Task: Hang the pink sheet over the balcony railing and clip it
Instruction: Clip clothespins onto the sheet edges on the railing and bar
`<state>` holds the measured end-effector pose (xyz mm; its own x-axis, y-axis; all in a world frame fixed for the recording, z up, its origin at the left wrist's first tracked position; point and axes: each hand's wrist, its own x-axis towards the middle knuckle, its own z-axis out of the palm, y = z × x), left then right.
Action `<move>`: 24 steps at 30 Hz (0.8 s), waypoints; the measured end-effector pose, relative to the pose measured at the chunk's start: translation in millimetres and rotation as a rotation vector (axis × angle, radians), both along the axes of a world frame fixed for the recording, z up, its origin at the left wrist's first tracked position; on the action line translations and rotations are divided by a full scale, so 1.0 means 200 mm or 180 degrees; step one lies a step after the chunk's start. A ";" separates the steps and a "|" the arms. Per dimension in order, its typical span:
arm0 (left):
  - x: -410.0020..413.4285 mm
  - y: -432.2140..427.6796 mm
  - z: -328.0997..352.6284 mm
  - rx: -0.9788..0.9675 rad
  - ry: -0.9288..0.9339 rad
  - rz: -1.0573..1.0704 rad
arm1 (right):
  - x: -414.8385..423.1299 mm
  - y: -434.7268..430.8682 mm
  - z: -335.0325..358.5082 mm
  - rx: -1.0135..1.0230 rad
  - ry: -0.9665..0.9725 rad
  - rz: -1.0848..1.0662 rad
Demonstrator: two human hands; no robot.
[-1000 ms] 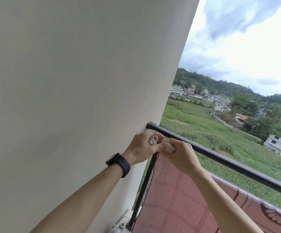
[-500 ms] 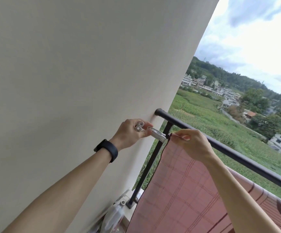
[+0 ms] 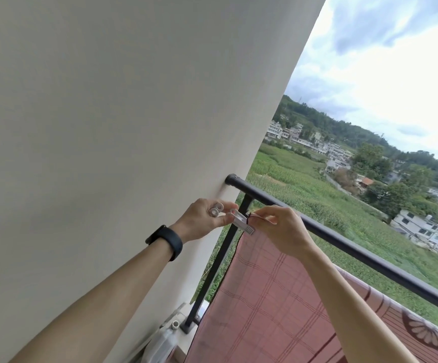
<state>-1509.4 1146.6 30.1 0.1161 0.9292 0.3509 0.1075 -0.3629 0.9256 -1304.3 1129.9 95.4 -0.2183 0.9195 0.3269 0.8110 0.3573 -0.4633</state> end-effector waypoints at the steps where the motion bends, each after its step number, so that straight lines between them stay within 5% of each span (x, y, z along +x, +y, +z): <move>1: 0.01 0.00 0.00 0.0017 0.0031 0.0001 | 0.00 0.00 0.00 0.0008 -0.0013 0.0000; 6: 0.01 -0.06 0.00 -0.0071 -0.0099 -0.0028 | 0.02 -0.05 0.00 0.0328 0.0089 0.0281; 11: -0.04 -0.22 -0.24 -0.0810 -0.0588 0.0285 | 0.08 -0.20 -0.18 0.2326 -0.0200 0.0425; 13: -0.02 -0.32 -0.38 -0.1292 -0.1212 0.0107 | 0.09 -0.30 -0.36 0.2395 0.0056 0.0643; 16: 0.05 -0.49 -0.58 -0.1826 -0.2247 -0.0003 | 0.09 -0.46 -0.69 0.0638 0.1316 0.0457; 19: 0.12 -0.63 -0.77 -0.2039 -0.2258 0.0039 | 0.08 -0.57 -1.02 -0.1394 0.2018 0.0126; 24: 0.29 -0.81 -0.96 -0.2337 -0.1718 0.0477 | 0.11 -0.72 -1.33 -0.2438 0.2468 0.0206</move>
<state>-1451.9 985.5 -162.9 -0.0313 0.9321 -0.3610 -0.4070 0.3180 0.8563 -1282.7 985.5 -171.0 -0.2552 0.9319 -0.2579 0.1927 -0.2123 -0.9580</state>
